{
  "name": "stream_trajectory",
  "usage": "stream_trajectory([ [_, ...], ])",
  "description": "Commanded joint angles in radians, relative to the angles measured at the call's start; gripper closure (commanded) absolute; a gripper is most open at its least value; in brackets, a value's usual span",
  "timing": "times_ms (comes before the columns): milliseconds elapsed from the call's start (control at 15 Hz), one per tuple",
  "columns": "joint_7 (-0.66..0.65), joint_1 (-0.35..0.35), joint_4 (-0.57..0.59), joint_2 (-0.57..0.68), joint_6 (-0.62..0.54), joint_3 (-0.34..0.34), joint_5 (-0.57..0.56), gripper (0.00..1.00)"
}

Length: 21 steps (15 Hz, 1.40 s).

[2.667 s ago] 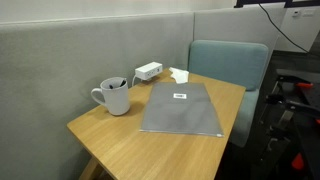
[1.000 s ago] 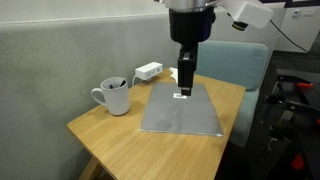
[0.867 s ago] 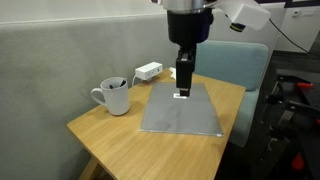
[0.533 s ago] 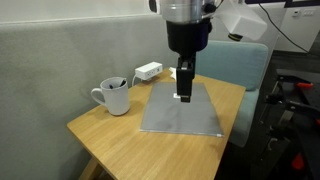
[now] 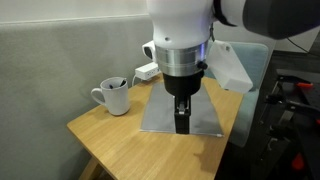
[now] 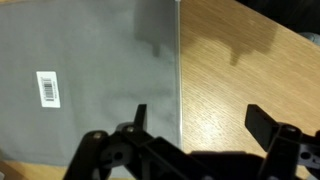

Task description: Fold the mat in half and then remove the pen from the mug and put them on the table

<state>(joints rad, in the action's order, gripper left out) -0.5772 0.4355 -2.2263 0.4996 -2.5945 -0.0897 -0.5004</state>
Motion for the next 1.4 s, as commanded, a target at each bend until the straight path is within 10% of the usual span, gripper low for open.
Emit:
stream_trajectory([
  [0, -0.031, 0.080, 0.056, 0.078, -0.017, 0.086, -0.044, 0.00],
  [933, 0.010, 0.153, 0.122, 0.238, -0.177, 0.214, -0.008, 0.00],
  [1200, 0.010, 0.173, 0.111, 0.239, -0.218, 0.244, 0.010, 0.42],
  [1333, 0.006, 0.189, 0.106, 0.235, -0.221, 0.263, 0.018, 0.46],
])
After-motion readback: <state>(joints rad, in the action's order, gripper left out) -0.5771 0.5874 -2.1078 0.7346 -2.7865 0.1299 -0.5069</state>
